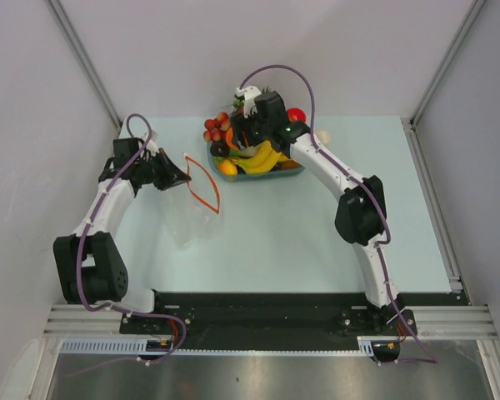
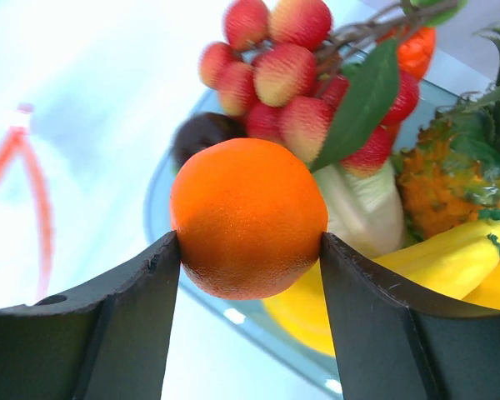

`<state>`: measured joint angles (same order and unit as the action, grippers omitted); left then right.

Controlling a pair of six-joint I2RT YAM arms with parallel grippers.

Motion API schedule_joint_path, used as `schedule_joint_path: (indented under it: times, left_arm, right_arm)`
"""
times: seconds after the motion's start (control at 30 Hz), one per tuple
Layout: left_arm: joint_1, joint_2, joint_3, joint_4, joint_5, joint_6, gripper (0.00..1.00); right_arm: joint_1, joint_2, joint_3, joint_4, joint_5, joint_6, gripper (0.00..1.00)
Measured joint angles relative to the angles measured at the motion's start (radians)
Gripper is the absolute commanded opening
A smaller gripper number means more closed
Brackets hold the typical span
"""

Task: Place the food in the zip-top bag and seal the zipper
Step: Pick up the fake fruit from the bin, then place the fake fruit in the zipper food storage bag.

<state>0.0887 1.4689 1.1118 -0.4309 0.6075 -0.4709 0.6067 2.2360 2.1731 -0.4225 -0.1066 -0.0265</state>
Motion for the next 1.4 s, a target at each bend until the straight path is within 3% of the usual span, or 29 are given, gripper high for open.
schedule_joint_path:
  times: [0.3, 0.67, 0.73, 0.87, 0.97, 1.17, 1.4]
  left_arm:
    - [-0.015, 0.000, 0.000, 0.003, 0.013, -0.008, 0.00]
    - [-0.015, -0.005, 0.000, 0.024, 0.068, -0.045, 0.00]
    - [-0.015, -0.006, 0.000, 0.034, 0.082, -0.053, 0.00]
    - [-0.013, -0.014, -0.009, 0.056, 0.100, -0.066, 0.00]
    - [-0.011, -0.018, -0.028, 0.085, 0.126, -0.090, 0.00]
    - [-0.016, -0.042, -0.069, 0.161, 0.217, -0.156, 0.00]
    - [-0.017, -0.045, -0.084, 0.249, 0.278, -0.223, 0.00]
  right_arm:
    - [0.011, -0.139, -0.103, 0.027, -0.223, 0.152, 0.45]
    - [0.100, -0.150, -0.196, 0.045, -0.375, 0.219, 0.43]
    - [0.114, -0.149, -0.196, 0.043, -0.391, 0.217, 0.50]
    - [0.142, -0.149, -0.196, 0.023, -0.397, 0.176, 0.80]
    - [0.148, -0.149, -0.195, -0.010, -0.393, 0.142, 0.92]
    - [0.148, -0.147, -0.190, -0.073, -0.389, 0.105, 1.00]
    - [0.056, -0.148, -0.169, -0.094, -0.411, 0.147, 0.98]
